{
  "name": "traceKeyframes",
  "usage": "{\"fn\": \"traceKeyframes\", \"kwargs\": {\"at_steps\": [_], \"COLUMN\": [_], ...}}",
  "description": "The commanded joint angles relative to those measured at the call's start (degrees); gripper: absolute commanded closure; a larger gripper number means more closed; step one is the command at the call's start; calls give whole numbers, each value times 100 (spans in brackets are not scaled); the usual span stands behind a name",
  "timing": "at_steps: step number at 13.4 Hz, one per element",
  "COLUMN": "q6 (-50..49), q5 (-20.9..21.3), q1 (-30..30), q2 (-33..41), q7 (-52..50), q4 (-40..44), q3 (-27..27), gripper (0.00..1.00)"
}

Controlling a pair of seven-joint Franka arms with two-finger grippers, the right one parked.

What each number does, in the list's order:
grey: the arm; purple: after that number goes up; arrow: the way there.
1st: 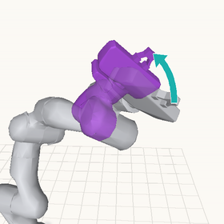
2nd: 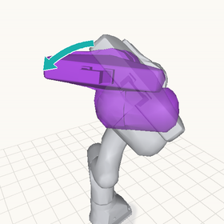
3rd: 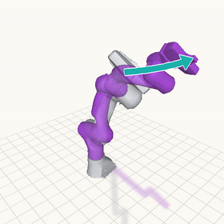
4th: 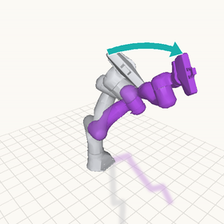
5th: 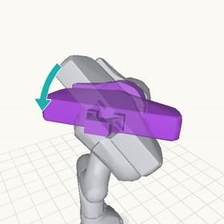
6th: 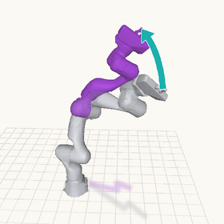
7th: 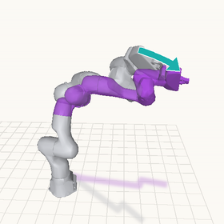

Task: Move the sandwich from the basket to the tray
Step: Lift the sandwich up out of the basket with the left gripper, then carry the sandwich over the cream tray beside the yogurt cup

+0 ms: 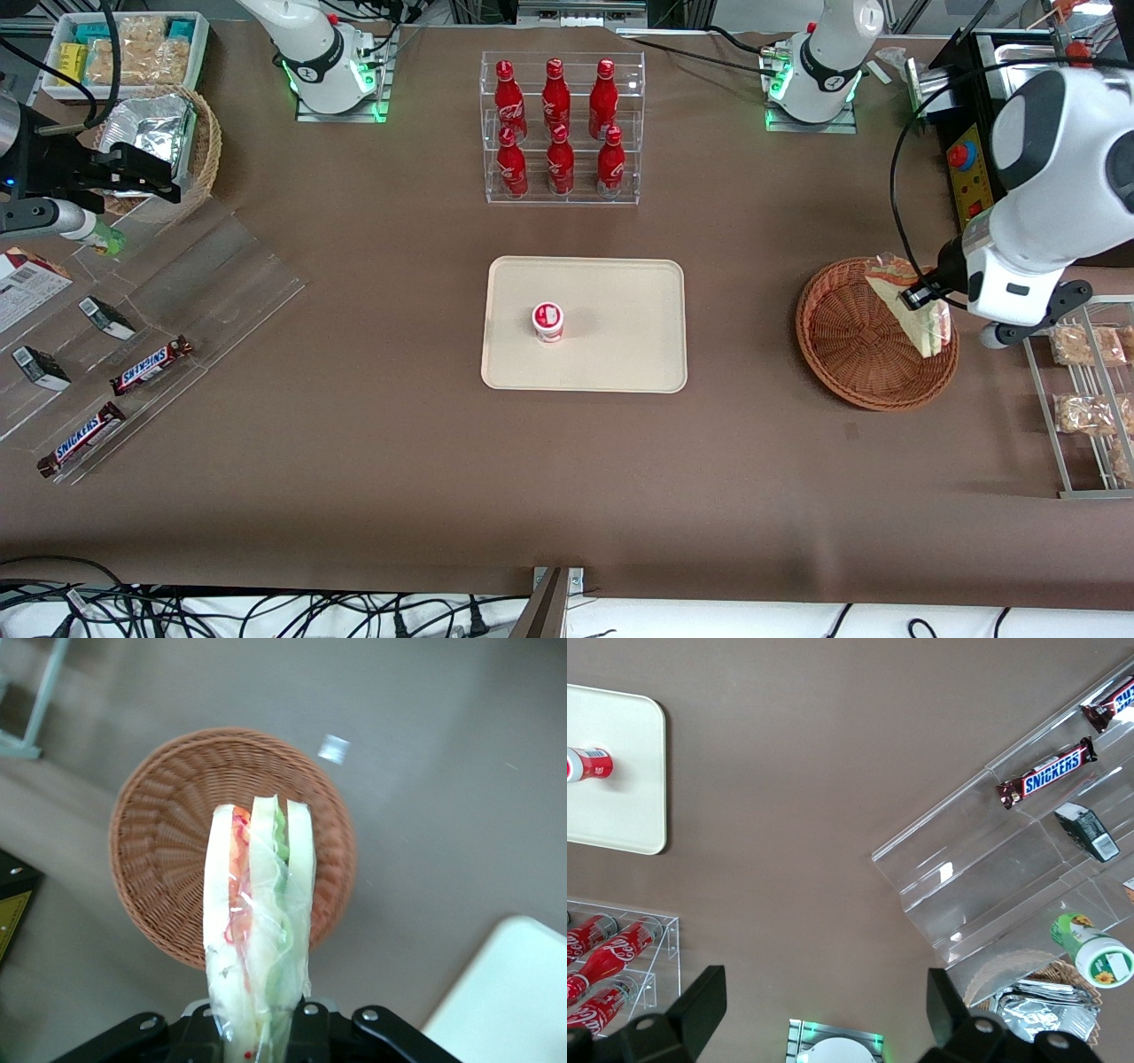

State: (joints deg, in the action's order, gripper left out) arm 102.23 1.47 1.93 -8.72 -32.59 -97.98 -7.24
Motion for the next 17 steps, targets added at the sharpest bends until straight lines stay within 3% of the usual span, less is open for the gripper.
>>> {"fn": "traceKeyframes", "kwargs": {"at_steps": [1, 5, 8, 10, 17], "q6": [-353, -274, 375, 656, 1825], "q5": [-138, -243, -200, -86, 1433], "q1": [-61, -79, -88, -306, -1089], "q2": [-130, -200, -585, -832, -2106], "q7": [524, 816, 702, 422, -1309], "q4": [498, 499, 473, 403, 306], "q3": [-443, -1392, -2245, -2353, -2353], "gripper": [100, 100, 100, 100, 100]}}
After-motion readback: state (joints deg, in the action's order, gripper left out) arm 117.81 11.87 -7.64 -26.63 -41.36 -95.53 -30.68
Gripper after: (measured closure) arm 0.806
